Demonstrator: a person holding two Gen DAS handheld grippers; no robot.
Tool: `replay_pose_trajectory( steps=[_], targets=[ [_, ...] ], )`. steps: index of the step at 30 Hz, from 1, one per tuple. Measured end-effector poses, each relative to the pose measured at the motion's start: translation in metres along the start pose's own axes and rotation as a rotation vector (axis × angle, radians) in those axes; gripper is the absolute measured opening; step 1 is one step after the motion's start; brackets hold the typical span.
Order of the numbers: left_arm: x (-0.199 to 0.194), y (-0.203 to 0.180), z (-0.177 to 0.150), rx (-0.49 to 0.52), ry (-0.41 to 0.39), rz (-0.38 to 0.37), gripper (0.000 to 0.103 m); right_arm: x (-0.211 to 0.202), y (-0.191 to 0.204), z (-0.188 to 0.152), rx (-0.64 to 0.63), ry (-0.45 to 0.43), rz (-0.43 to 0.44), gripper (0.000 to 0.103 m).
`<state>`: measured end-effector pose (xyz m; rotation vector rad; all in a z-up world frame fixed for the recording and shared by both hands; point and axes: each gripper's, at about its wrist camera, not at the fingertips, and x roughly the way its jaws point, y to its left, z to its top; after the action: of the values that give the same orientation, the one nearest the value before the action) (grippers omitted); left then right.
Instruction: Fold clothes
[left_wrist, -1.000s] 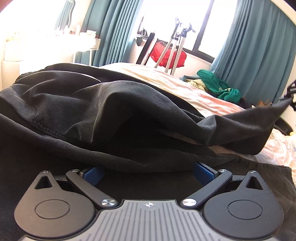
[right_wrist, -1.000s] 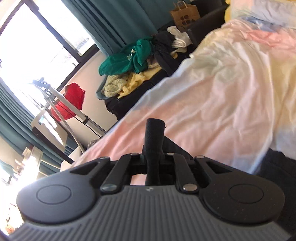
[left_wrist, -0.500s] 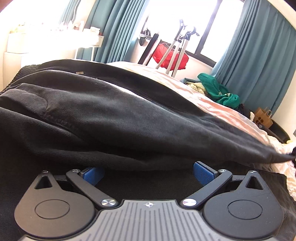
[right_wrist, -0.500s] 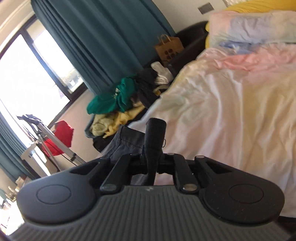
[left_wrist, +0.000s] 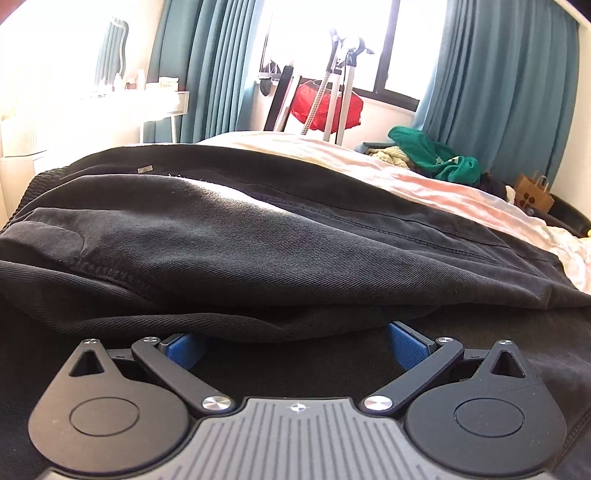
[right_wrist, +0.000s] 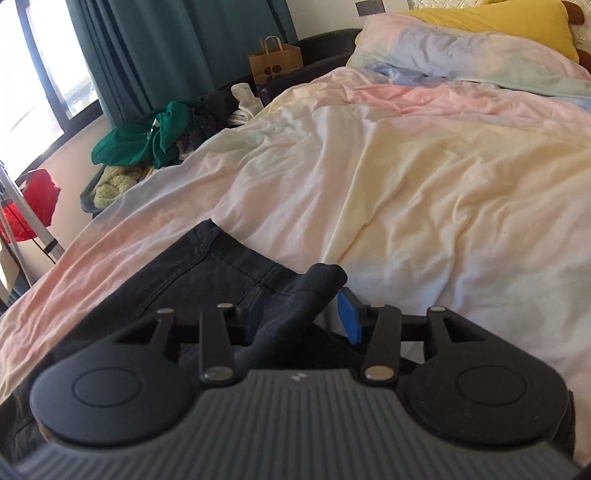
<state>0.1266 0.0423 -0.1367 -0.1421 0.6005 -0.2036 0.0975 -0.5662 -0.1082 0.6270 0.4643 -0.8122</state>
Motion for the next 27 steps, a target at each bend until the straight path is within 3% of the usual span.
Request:
replay_pose_trajectory(
  steps=[1, 2, 6, 10, 16, 20, 27],
  targets=[
    [-0.001, -0.001, -0.001, 0.008, -0.003, 0.002, 0.103, -0.011, 0.001, -0.003, 0.003, 0.002, 0.015, 0.073],
    [-0.003, -0.002, -0.001, 0.016, -0.005, 0.004, 0.103, -0.026, 0.002, -0.005, 0.004, 0.018, 0.041, 0.076],
    [-0.012, -0.004, -0.002, 0.037, -0.015, 0.013, 0.103, -0.080, -0.004, -0.021, 0.035, 0.053, 0.130, 0.075],
    [-0.030, 0.000, 0.001, 0.027, -0.024, 0.027, 0.103, -0.119, -0.032, -0.033, 0.149, 0.059, 0.118, 0.075],
    [-0.057, 0.008, 0.006, 0.011, -0.037, 0.046, 0.103, -0.123, -0.092, -0.033, 0.222, 0.056, -0.137, 0.078],
    [-0.075, 0.012, 0.009, 0.001, -0.045, 0.060, 0.103, -0.104, -0.118, -0.039, 0.278, 0.112, -0.089, 0.076],
    [-0.117, 0.032, 0.031, 0.039, -0.074, 0.090, 0.103, -0.091, -0.123, -0.049, 0.195, 0.075, -0.144, 0.075]
  ],
)
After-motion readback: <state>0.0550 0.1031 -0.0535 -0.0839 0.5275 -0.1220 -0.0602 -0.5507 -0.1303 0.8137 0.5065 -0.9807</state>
